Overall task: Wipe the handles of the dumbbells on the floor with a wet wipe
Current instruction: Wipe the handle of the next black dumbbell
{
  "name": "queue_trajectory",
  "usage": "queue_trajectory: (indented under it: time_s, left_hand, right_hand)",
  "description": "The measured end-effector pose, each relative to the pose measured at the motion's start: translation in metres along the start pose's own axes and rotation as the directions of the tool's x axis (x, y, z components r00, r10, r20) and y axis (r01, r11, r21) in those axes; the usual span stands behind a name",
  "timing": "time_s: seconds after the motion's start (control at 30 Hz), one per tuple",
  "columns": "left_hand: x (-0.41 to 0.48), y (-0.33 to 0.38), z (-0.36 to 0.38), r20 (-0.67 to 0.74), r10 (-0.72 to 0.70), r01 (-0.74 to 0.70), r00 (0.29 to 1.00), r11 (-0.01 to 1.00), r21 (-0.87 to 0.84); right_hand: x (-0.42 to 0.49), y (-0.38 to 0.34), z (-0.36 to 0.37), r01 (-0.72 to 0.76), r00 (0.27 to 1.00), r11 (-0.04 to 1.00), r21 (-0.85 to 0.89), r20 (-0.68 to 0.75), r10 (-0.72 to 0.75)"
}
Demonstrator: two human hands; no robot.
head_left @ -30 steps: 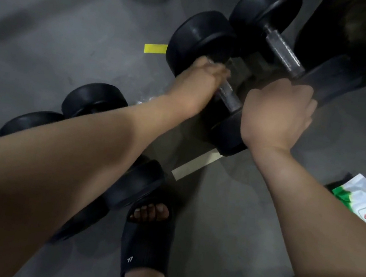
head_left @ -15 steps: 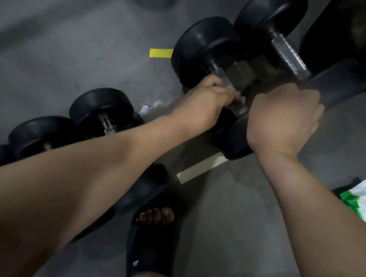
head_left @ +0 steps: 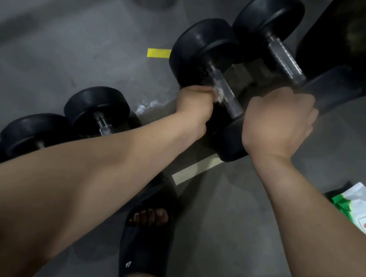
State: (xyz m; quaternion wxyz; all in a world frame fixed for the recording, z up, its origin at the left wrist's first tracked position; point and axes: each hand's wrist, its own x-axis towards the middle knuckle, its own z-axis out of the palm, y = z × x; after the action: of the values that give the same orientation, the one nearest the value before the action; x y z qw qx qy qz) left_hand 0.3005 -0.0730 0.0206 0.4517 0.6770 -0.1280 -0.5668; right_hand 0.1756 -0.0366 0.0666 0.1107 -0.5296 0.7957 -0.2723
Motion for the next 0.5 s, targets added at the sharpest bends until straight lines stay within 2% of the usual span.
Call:
queue_trajectory:
  time_s: [0.1, 0.13, 0.27, 0.3, 0.43, 0.5]
  left_hand:
    - [0.013, 0.023, 0.000, -0.010, -0.113, 0.105, 0.994, 0.952, -0.288]
    - [0.010, 0.025, 0.002, 0.000, -0.158, 0.149, 0.987, 0.932, -0.330]
    - [-0.009, 0.005, 0.003, 0.155, -0.226, 0.247, 0.962, 0.959, -0.136]
    - [-0.008, 0.005, 0.002, 0.169, -0.231, 0.254, 0.958, 0.957, -0.136]
    - [0.008, 0.018, 0.000, 0.076, -0.196, 0.209, 0.978, 0.951, -0.227]
    - [0.004, 0.013, 0.001, 0.097, -0.268, 0.280, 0.958, 0.949, -0.146]
  right_hand:
    - [0.000, -0.001, 0.001, -0.001, 1.000, 1.000, 0.001, -0.007, 0.001]
    - [0.000, -0.001, 0.001, -0.001, 1.000, 1.000, 0.003, -0.013, 0.001]
    - [0.000, 0.001, 0.001, 0.005, 1.000, 1.000, 0.000, -0.003, -0.005]
    - [-0.001, 0.001, 0.001, 0.005, 1.000, 1.000, -0.003, 0.000, -0.005]
    - [0.000, 0.000, 0.000, 0.000, 1.000, 1.000, -0.003, -0.002, 0.000]
    - [0.000, 0.000, 0.000, 0.000, 1.000, 1.000, -0.002, 0.005, 0.000]
